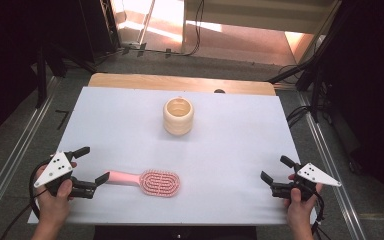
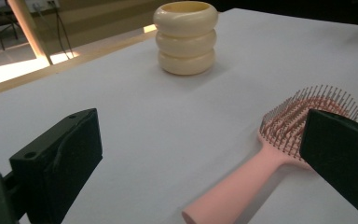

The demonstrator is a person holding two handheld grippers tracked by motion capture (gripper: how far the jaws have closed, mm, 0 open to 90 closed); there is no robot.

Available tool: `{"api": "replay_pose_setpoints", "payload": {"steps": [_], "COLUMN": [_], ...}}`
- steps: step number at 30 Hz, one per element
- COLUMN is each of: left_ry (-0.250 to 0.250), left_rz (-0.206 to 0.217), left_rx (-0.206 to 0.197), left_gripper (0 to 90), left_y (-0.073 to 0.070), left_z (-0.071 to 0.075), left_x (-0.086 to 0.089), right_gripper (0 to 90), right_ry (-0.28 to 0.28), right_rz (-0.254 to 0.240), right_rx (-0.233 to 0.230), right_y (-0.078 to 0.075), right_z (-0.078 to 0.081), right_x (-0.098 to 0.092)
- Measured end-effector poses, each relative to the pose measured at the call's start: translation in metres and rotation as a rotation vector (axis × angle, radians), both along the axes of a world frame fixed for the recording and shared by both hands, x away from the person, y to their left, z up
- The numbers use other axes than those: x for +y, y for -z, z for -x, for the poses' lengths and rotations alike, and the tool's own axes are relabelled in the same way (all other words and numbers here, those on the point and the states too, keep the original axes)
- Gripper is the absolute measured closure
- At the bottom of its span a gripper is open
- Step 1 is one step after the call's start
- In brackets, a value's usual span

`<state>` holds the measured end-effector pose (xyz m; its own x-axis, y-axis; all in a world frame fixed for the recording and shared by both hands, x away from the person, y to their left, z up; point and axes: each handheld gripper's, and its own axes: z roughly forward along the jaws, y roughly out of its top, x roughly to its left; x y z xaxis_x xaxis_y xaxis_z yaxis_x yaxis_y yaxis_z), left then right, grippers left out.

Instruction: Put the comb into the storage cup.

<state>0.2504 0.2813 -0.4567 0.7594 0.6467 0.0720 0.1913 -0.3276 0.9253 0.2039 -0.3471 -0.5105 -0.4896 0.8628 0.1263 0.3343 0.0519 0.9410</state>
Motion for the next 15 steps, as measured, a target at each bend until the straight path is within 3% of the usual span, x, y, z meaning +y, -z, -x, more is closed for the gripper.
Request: {"api": "replay_pose_setpoints", "payload": {"steps": [1, 15], "left_ry": [0.024, 0.116], "left_rz": [-0.004, -0.078], "left_rx": [0.012, 0.058], "left_gripper": [0.0, 0.0], "left_y": [-0.002, -0.017], "left_z": [-0.002, -0.014], "left_x": [-0.003, -0.023], "right_gripper": [0.0, 0.0], "right_ry": [-0.001, -0.011], "right_rz": [0.004, 0.008], "right_rx": [0.001, 0.003], "right_y": [0.000, 0.000], "right_z": [0.000, -0.001], "right_x": [0.001, 0.002]}}
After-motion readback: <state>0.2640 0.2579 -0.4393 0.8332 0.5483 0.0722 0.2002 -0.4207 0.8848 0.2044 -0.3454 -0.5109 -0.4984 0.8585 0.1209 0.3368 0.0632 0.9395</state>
